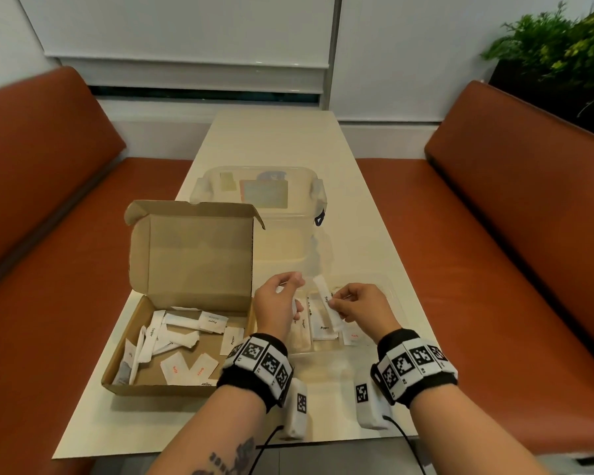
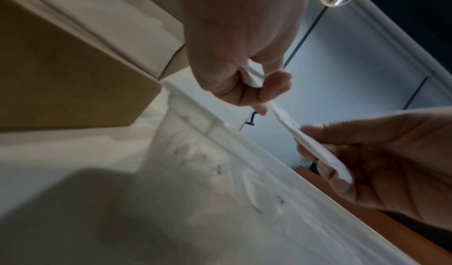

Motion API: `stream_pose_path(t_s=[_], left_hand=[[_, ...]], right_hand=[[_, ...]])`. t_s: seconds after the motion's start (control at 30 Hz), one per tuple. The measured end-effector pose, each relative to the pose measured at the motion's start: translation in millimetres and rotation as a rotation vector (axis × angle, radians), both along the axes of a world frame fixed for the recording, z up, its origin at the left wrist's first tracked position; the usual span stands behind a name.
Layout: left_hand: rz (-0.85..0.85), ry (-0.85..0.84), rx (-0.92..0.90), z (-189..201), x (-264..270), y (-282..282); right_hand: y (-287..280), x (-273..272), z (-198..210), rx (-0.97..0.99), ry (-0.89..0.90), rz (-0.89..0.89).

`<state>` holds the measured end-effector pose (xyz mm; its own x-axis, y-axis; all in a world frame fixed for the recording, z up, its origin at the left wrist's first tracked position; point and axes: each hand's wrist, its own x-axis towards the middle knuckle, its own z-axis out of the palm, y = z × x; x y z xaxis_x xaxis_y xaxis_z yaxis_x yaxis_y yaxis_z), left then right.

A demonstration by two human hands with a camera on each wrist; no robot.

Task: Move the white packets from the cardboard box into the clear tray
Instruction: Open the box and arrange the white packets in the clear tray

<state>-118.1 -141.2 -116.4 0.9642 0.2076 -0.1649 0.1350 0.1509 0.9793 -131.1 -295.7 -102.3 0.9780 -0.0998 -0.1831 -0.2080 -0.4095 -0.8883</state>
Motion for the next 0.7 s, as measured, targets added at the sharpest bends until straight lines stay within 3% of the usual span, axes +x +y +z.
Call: stream_pose_path(t_s=[0.5,0.7], left_hand=[[0.080,0.016,-0.054,1,-1,24],[0.066,0.015,-0.048,3,-3,27]], right_hand=[[67,3,-19,-0.250,0.014,0.070],[73,2,-27,-0.529,-0.048,0.189]])
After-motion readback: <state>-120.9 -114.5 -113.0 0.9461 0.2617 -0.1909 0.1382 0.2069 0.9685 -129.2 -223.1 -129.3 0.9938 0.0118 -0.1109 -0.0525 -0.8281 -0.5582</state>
